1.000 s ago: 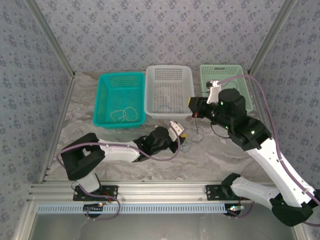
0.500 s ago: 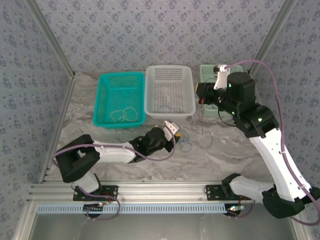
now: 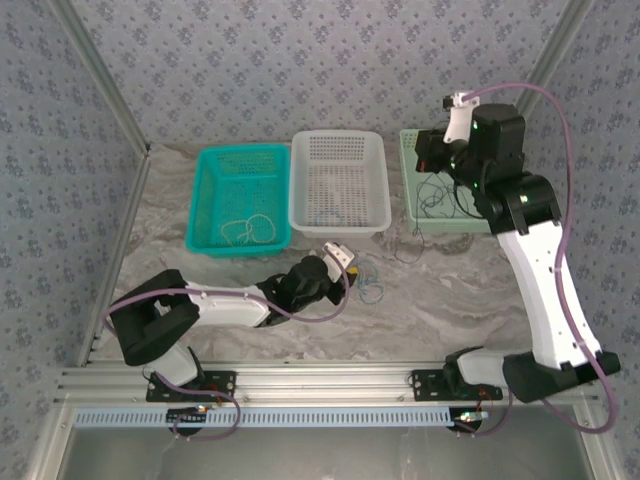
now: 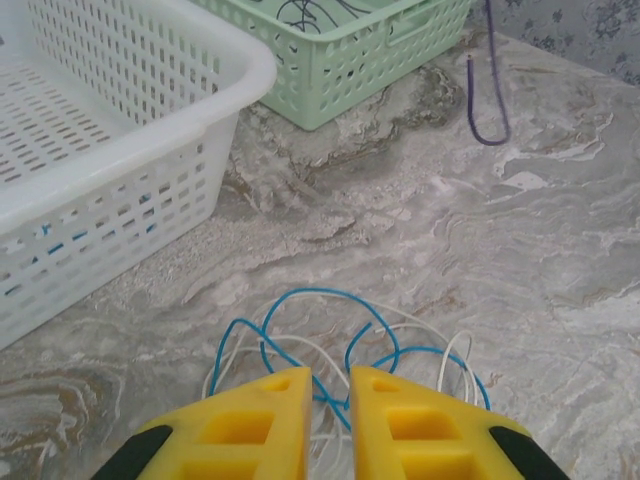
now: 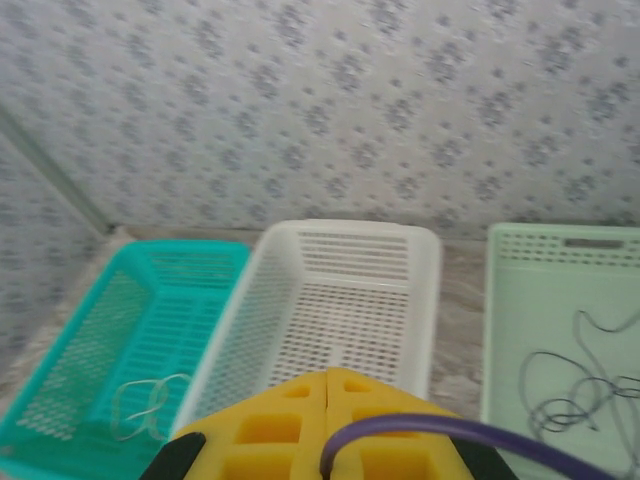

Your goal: Untangle the cables

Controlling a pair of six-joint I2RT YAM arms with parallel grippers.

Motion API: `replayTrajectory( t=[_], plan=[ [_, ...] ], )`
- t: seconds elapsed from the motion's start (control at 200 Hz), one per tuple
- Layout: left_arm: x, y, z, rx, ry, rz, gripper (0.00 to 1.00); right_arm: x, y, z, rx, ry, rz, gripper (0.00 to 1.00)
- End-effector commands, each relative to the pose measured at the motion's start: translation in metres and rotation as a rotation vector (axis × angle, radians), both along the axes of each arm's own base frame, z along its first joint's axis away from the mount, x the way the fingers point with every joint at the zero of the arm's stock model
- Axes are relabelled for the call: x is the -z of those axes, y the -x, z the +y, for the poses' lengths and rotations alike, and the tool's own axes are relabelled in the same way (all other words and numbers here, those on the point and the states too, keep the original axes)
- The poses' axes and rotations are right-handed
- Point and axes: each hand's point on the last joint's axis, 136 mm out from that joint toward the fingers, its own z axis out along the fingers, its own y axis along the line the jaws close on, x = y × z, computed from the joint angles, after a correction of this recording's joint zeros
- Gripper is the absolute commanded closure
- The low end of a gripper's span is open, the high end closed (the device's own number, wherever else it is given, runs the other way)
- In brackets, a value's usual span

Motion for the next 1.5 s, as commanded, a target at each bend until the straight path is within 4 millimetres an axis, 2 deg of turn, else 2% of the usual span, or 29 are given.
replayTrajectory(
  t=[0.0,0.075,0.165,0.32,0.525,0.69,0.755,0.81,0.894,0.999,1.094,1.189,1.229,1.349,1.409,1.494],
  plan=[
    [-0.016,-0.001,0.01,-0.034,0.045,-0.004,0.82,0.0,-0.028,-0.02,0.023,0.061,-0.048,1.0],
    [-0.018,0.0,0.014,-0.04,0.05,-0.002,0.82,0.0,-0.04,-0.027,0.018,0.042,-0.063,1.0],
    [-0.019,0.002,0.019,-0.052,0.055,0.003,0.82,-0.013,-0.051,-0.034,0.03,0.032,-0.129,1.0],
    [-0.02,0.002,0.027,-0.076,0.059,0.004,0.81,-0.02,-0.068,-0.047,0.056,0.048,-0.184,1.0],
    [-0.019,0.002,0.032,-0.089,0.047,0.008,0.8,-0.012,-0.101,-0.074,0.115,0.037,-0.198,1.0],
    [-0.016,0.0,0.038,-0.114,0.038,0.008,0.8,-0.005,-0.125,-0.086,0.121,0.013,-0.178,1.0],
    [-0.015,-0.001,0.039,-0.123,0.037,0.01,0.8,0.013,-0.137,-0.087,0.114,0.017,-0.124,1.0],
    [-0.014,-0.002,0.039,-0.128,0.039,0.013,0.8,0.038,-0.149,-0.09,0.124,0.029,-0.046,1.0],
    [-0.013,-0.003,0.039,-0.127,0.035,0.02,0.8,0.087,-0.166,-0.096,0.144,0.047,0.102,1.0],
    [-0.01,-0.002,0.04,-0.131,0.025,0.029,0.8,0.151,-0.173,-0.104,0.178,0.045,0.333,0.97],
    [-0.01,-0.003,0.043,-0.138,0.024,0.028,0.79,0.2,-0.177,-0.106,0.194,0.023,0.502,0.77],
    [-0.011,-0.003,0.044,-0.143,0.021,0.028,0.79,0.238,-0.175,-0.111,0.219,0.0,0.64,0.43],
    [-0.011,-0.003,0.045,-0.145,0.021,0.029,0.79,0.251,-0.174,-0.111,0.219,-0.011,0.685,0.35],
    [-0.01,-0.004,0.047,-0.154,0.017,0.033,0.79,0.274,-0.173,-0.126,0.258,-0.019,0.751,0.32],
    [-0.009,-0.004,0.048,-0.157,0.016,0.038,0.79,0.274,-0.175,-0.134,0.272,-0.023,0.737,0.32],
    [-0.008,-0.004,0.048,-0.163,0.016,0.042,0.79,0.267,-0.172,-0.132,0.258,-0.04,0.724,0.27]
  ],
)
